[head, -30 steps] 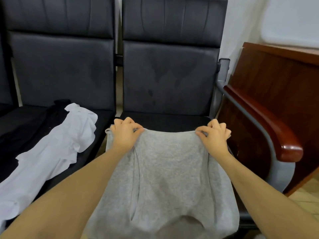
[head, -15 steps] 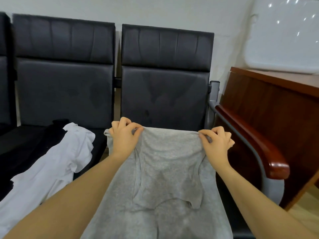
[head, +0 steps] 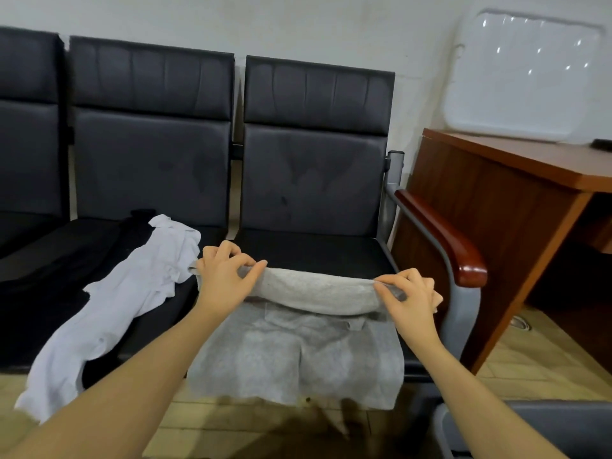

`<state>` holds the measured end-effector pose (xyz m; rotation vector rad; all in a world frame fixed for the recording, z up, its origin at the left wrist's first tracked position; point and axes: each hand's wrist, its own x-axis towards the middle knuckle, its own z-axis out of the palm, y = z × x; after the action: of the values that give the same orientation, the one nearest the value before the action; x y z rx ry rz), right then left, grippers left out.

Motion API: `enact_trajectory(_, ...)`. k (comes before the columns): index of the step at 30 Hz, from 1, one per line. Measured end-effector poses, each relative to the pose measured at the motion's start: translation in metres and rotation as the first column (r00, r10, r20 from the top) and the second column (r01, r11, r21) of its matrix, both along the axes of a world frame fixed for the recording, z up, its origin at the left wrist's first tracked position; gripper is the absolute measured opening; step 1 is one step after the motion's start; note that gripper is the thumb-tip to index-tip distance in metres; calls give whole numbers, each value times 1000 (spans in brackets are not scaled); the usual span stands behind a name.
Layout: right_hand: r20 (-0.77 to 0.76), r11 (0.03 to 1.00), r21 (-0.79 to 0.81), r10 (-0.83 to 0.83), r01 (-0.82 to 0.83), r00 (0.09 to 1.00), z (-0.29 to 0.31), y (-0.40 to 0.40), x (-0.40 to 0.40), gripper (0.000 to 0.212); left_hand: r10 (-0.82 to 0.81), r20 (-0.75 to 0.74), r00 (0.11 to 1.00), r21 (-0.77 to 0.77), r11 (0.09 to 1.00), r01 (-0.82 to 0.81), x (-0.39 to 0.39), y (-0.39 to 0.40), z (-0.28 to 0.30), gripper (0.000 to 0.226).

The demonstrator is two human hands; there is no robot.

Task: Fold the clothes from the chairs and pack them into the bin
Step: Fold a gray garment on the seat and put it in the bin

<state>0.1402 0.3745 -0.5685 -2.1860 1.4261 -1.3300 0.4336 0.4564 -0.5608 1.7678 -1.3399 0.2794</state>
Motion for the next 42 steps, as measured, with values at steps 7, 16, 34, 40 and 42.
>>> enact_trajectory(7, -100, 986, 163, -22, 38, 995, -35, 41, -10, 9, 96, 168, 981, 120, 986, -117, -12, 45, -50, 52)
enact_trajectory(16, -525, 881, 473, 265, 18, 809, -75, 18, 21, 52, -164, 68, 984, 812, 583, 41, -35, 21, -89, 68)
enact_trajectory(34, -610, 971, 238, 157, -10, 777, -92, -77, 37, 46, -118, 89, 989, 608, 793, 40, -6, -53, -107, 83)
enact_trajectory(40, -351, 932, 144, 364, -334, 863, -82, -42, 42, 43, -421, 99, 902, 494, 807, 322, -6, -27, -95, 77)
enact_trajectory(42, -246, 876, 256, 468, -409, 849, -78, -22, 47, 37, -483, 138, 865, 546, 765, 340, -5, -13, -95, 81)
